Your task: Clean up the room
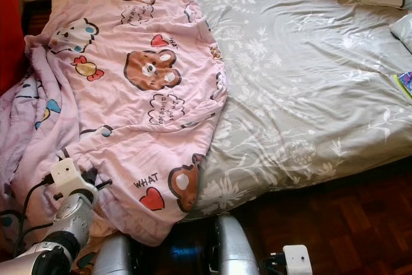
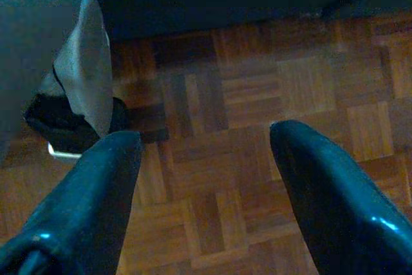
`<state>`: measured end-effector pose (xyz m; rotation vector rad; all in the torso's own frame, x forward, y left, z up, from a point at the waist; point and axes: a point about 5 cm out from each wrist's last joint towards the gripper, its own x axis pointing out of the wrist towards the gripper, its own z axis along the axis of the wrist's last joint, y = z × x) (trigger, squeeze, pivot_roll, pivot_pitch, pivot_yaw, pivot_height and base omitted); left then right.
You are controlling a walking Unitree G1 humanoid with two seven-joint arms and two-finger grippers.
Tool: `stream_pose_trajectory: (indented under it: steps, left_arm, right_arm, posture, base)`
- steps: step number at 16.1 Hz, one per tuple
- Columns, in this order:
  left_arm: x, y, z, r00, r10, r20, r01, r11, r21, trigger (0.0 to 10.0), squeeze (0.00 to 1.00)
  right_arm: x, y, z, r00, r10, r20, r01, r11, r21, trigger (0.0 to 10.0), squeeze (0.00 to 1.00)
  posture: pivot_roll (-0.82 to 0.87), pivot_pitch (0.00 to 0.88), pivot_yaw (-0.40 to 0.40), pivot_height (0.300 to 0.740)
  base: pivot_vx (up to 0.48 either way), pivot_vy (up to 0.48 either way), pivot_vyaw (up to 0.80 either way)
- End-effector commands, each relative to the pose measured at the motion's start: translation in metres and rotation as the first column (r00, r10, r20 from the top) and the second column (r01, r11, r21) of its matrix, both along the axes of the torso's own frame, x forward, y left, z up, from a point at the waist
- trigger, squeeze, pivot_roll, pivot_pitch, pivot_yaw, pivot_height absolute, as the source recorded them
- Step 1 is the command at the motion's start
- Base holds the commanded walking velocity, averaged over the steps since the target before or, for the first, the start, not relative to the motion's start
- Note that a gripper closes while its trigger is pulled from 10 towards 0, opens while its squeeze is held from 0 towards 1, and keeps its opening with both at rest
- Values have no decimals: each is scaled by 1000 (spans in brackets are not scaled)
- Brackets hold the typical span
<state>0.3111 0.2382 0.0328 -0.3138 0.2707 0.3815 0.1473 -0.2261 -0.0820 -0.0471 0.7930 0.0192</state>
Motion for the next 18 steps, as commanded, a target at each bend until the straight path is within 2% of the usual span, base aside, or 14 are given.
stream_pose_trajectory:
  steps: [1, 4, 5, 6, 8, 13, 18]
  left_arm:
    - [-3, -5, -6, 1000, -9, -14, 9, 1000, -20, 0, 0]
    - [3, -13, -2, 999, -46, -6, 46, 999, -21, 0, 0]
    - [7, -18, 2, 997, -83, 5, 83, 996, 16, 118, 0]
    - [10, -20, 5, 995, -96, 27, 96, 995, 21, 10000, 0]
    - [11, -26, 9, 988, -143, 62, 140, 989, 52, 10000, 0]
    - [10, -32, 9, 980, -177, 85, 172, 983, 68, 10000, 0]
    - [11, -36, 12, 969, -222, 112, 211, 973, 97, 10000, 0]
  right_arm:
    - [-11, 2, -6, 998, -5, -59, 5, 1000, -3, 10000, 0]
    - [-5, 5, -7, 996, -40, -77, 40, 999, -6, 10000, 0]
    - [-1, 8, -7, 995, -28, -98, 27, 1000, -9, 10000, 0]
    - [1, 10, -8, 993, -31, -109, 31, 1000, -7, 10000, 0]
    - [6, 15, -8, 989, -40, -142, 39, 999, -7, 10000, 0]
    - [16, 21, -6, 988, 0, -155, -2, 1000, -10, 10000, 0]
    - [22, 25, -5, 987, 1, -160, -3, 1000, -10, 10000, 0]
  posture:
    - [-156, 167, -72, 626]
    - [-140, 119, -55, 626]
    - [-121, 95, -49, 626]
    - [-112, 82, -46, 626]
    - [-86, 51, -35, 626]
    - [-72, 32, -22, 631]
    - [-55, 15, -13, 686]
  base:
    - [0, 0, 0]
    - [0, 0, 0]
    - [0, 0, 0]
    - [0, 0, 0]
    - [0, 0, 0]
    - [0, 0, 0]
    - [0, 0, 0]
